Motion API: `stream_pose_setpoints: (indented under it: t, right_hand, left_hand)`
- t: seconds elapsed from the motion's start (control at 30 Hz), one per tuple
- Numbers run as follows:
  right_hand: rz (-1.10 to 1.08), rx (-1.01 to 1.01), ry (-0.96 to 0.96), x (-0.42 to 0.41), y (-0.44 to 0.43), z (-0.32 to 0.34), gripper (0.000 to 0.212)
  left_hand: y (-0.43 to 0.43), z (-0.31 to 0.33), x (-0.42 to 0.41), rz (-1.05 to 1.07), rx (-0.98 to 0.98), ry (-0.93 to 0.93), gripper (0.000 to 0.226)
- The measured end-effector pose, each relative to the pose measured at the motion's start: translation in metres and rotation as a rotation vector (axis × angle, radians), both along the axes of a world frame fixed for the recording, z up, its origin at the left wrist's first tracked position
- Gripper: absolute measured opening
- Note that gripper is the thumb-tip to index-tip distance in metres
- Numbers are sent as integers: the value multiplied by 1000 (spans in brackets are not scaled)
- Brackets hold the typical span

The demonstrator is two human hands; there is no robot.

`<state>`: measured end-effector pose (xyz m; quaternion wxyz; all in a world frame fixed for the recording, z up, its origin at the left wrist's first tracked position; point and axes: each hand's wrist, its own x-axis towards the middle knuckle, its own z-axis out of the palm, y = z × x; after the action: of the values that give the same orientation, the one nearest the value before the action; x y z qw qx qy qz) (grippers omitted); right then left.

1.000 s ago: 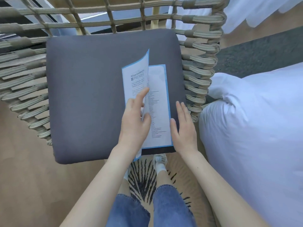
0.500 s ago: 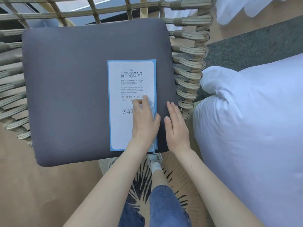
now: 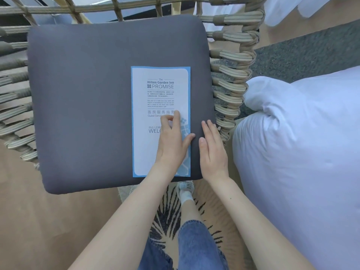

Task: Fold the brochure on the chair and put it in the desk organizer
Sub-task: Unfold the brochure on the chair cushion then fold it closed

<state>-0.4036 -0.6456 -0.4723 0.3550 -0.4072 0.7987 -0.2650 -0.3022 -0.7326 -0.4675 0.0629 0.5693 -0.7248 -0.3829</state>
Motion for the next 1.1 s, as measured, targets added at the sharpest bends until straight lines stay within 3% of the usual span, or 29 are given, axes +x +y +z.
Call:
stream_pose_setpoints:
  t: [0.33,0.47,0.7,0.9,1.1]
  right_hand:
    - [47,122,-4,-4,-18,29,49]
    - [109,79,64,1,-40,46,50]
    - [250,-15,311,20,-112,46,51]
    - [372,14,494,35,-165,10,54]
    - [438,-6,617,38,-172,-33,54]
  left_hand:
    - [-16,29,25,0,117,59,77]
    - [-36,45,50,-14,26,31,74]
    - [-98,45,72,-178,-346,-141,53]
    - [-134,4,68,-413,-368,-307,55]
    - [-137,-45,68,-419,-407,-288,56]
